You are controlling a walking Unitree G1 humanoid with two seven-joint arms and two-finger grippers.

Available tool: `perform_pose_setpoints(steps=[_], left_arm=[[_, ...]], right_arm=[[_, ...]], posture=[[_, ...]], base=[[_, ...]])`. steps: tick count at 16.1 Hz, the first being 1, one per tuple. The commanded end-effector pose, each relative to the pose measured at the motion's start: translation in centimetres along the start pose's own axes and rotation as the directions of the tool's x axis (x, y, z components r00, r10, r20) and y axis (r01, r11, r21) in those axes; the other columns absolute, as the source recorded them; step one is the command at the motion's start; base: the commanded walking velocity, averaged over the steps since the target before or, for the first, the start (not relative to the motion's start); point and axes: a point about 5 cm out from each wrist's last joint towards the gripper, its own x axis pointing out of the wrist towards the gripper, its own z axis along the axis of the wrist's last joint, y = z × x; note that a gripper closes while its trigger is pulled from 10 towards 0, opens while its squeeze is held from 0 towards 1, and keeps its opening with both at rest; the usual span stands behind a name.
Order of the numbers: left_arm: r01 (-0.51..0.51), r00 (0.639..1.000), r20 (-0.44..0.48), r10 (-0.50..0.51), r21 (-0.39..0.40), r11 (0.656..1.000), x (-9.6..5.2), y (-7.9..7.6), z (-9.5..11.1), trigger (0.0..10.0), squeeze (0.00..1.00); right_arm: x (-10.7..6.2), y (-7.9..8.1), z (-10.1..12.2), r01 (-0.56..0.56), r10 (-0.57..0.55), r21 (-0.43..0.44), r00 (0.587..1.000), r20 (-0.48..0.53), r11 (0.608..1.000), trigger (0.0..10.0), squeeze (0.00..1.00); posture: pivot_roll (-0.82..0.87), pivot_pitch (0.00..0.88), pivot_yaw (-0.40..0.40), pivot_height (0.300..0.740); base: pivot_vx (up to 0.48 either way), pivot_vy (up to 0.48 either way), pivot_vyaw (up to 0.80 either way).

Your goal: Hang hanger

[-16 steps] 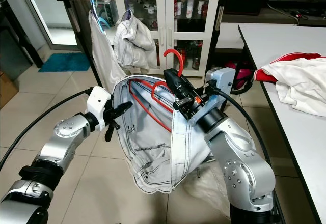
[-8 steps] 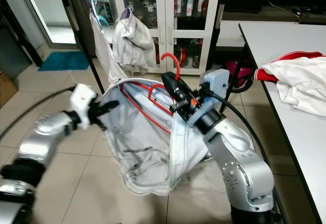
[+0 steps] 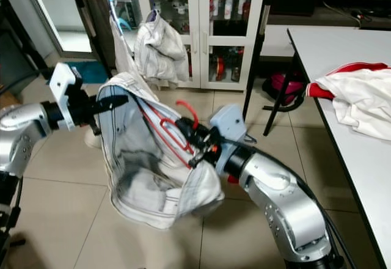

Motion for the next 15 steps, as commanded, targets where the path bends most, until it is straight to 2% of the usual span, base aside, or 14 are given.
perform_pose_setpoints(steps=[1,2,4,5,7,9,10,11,13,15], left_arm=[[0.050,0.999,-0.012,-0.050,0.062,0.997,0.7,-0.4,1.3,0.0,0.00],[0.105,0.992,-0.081,-0.098,0.087,0.991,1.3,-1.4,0.4,0.0,0.00],[0.131,0.984,-0.135,-0.117,0.098,0.987,2.2,-2.4,-0.7,0.0,0.00],[0.150,0.981,-0.143,-0.133,0.119,0.981,3.3,-3.4,-1.0,0.0,0.00],[0.163,0.983,-0.102,-0.152,0.117,0.980,4.5,-4.1,-0.5,0.0,0.00],[0.151,0.986,-0.084,-0.141,0.130,0.980,5.0,-4.2,-0.2,0.0,0.00],[0.121,0.991,-0.083,-0.109,0.144,0.982,4.9,-3.7,-0.2,0.0,0.00],[0.021,0.994,-0.109,0.000,0.192,0.981,3.7,-1.8,-0.1,0.0,0.00],[-0.038,0.983,-0.164,0.078,0.234,0.972,2.1,-0.2,-0.5,0.0,0.00],[-0.103,0.957,-0.229,0.175,0.295,0.950,0.4,1.6,-0.9,0.0,0.00]], right_arm=[[0.3,-0.3,0.0,0.027,-0.027,-0.012,1.000,-0.006,1.000,0.0,0.00],[0.7,-0.5,0.5,0.038,-0.038,-0.019,0.999,0.015,0.999,0.0,0.00],[1.2,-0.4,1.2,0.031,-0.030,-0.036,0.999,0.031,0.999,0.0,0.00],[2.0,-0.3,1.2,0.011,-0.013,-0.083,1.000,-0.026,0.997,0.0,0.00],[2.9,-0.2,-0.3,-0.032,0.004,-0.167,0.987,-0.160,0.985,0.0,0.00],[3.2,0.0,-1.0,-0.055,0.014,-0.200,0.979,-0.203,0.978,0.0,0.00],[3.1,0.2,-1.1,-0.065,0.026,-0.191,0.980,-0.199,0.979,0.0,0.00],[2.2,0.4,-1.3,-0.095,0.057,-0.185,0.978,-0.202,0.978,0.0,0.00],[1.1,0.0,-1.1,-0.097,0.063,-0.173,0.980,-0.191,0.980,0.0,0.00],[-0.1,-0.4,-0.6,-0.096,0.073,-0.150,0.985,-0.157,0.984,0.0,0.00]], posture=[[-0.17,0.000,0.085,0.740],[-0.17,0.000,0.085,0.740],[-0.17,0.000,0.089,0.740],[-0.17,0.000,0.094,0.740],[-0.17,0.000,0.095,0.740],[-0.17,0.000,0.092,0.740],[-0.17,0.000,0.091,0.740],[-0.16,0.000,0.089,0.740],[-0.16,0.000,0.087,0.740],[-0.16,0.000,0.087,0.740]], base=[[0.000,0.000,0.00],[0.000,0.000,0.00],[0.000,0.000,0.00],[0.000,0.000,0.00],[0.000,0.000,0.00],[0.000,0.000,0.00],[0.000,0.000,0.00],[0.000,0.000,0.00],[0.000,0.000,0.00],[0.000,0.000,0.00]])
